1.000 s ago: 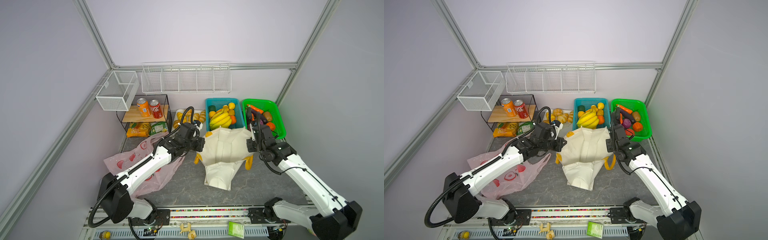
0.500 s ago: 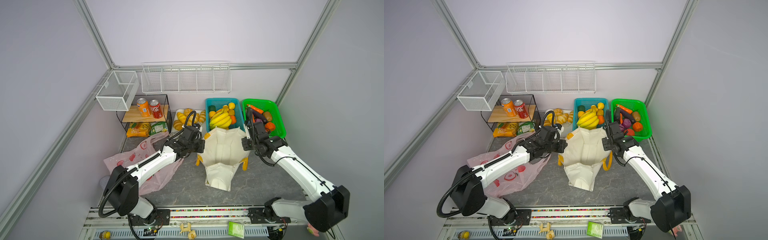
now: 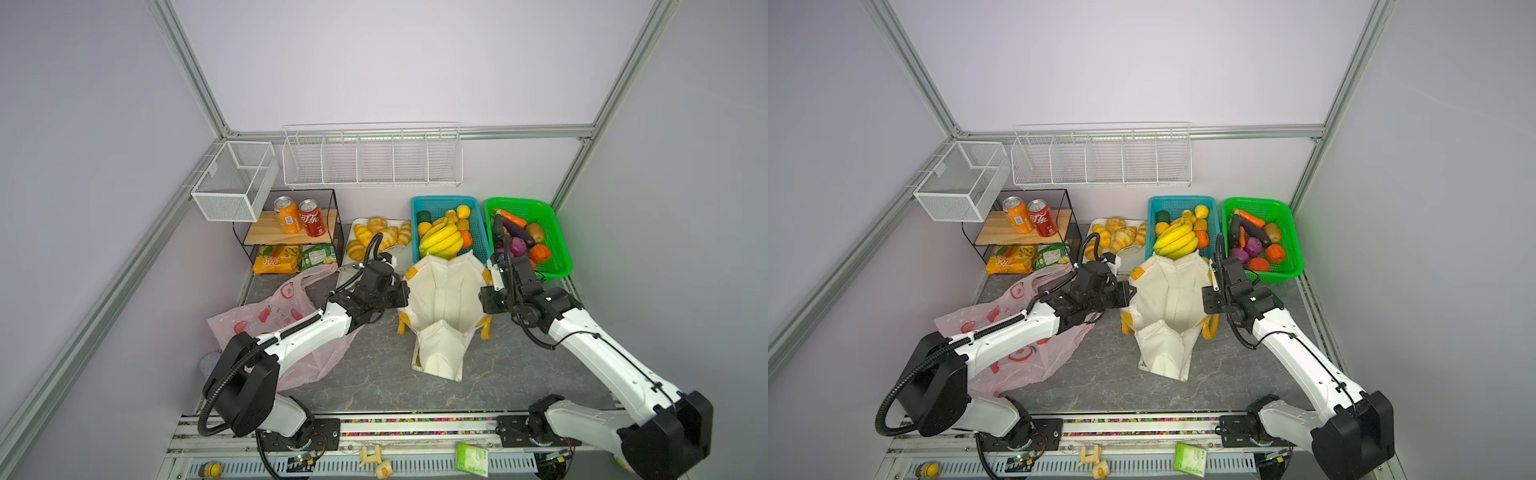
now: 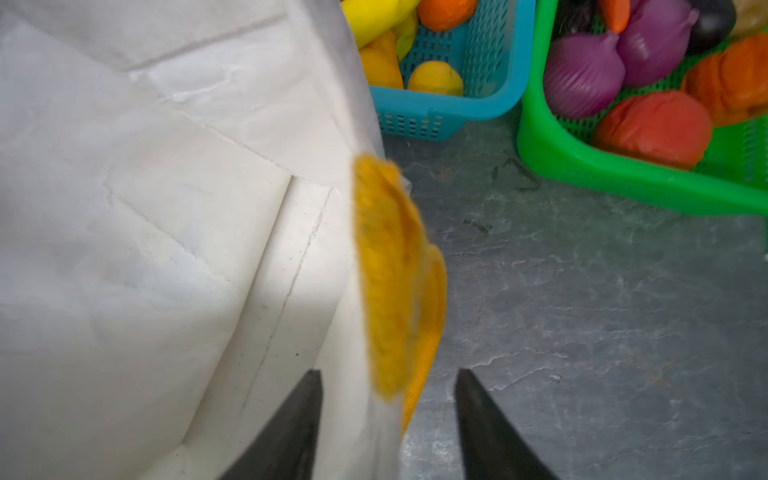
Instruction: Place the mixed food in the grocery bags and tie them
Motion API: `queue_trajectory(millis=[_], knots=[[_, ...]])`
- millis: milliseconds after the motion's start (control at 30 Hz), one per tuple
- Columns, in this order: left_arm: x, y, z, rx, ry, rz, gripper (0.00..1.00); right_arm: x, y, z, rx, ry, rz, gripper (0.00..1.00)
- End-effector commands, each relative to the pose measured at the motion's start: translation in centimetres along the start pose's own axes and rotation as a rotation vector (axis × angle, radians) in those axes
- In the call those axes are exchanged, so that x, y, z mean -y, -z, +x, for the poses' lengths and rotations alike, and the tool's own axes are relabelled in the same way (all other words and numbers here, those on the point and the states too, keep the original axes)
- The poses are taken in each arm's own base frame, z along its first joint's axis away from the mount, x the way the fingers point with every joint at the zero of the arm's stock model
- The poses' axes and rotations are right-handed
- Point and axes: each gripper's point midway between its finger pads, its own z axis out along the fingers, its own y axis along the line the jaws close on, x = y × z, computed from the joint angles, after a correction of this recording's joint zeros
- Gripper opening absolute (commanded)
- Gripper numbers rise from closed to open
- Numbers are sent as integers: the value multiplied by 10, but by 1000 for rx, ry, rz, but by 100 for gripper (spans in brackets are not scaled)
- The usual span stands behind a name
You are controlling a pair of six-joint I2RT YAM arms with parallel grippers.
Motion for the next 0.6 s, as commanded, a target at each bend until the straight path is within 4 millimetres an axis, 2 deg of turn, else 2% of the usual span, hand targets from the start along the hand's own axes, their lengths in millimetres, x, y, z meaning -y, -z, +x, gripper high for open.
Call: queue_trajectory(millis=[0,100,200,267,300,367,400,467,567], knots=[[9,8,-18,76,23,40,0,10,4,-13,41,22,67,28],[6,13,-19,90,-7,27,0,31,6,-23,47,55,170,18],[-9,16,-20,101,3,-5,0,42,3,-25,29,68,214,16],[-14,19,-21,101,9,0,0,41,2,-26,30,67,201,16],[-13,21,-21,100,-7,12,5,36,1,-27,36,63,171,16],[-6,26,-23,99,-58,34,33,24,-1,-28,45,46,104,17],[-3,30,-27,104,-85,37,41,19,-2,-28,47,40,73,17],[3,43,-34,124,-136,45,49,13,-2,-28,55,33,39,17],[11,74,-54,204,-182,53,58,11,-2,-28,60,34,27,17]])
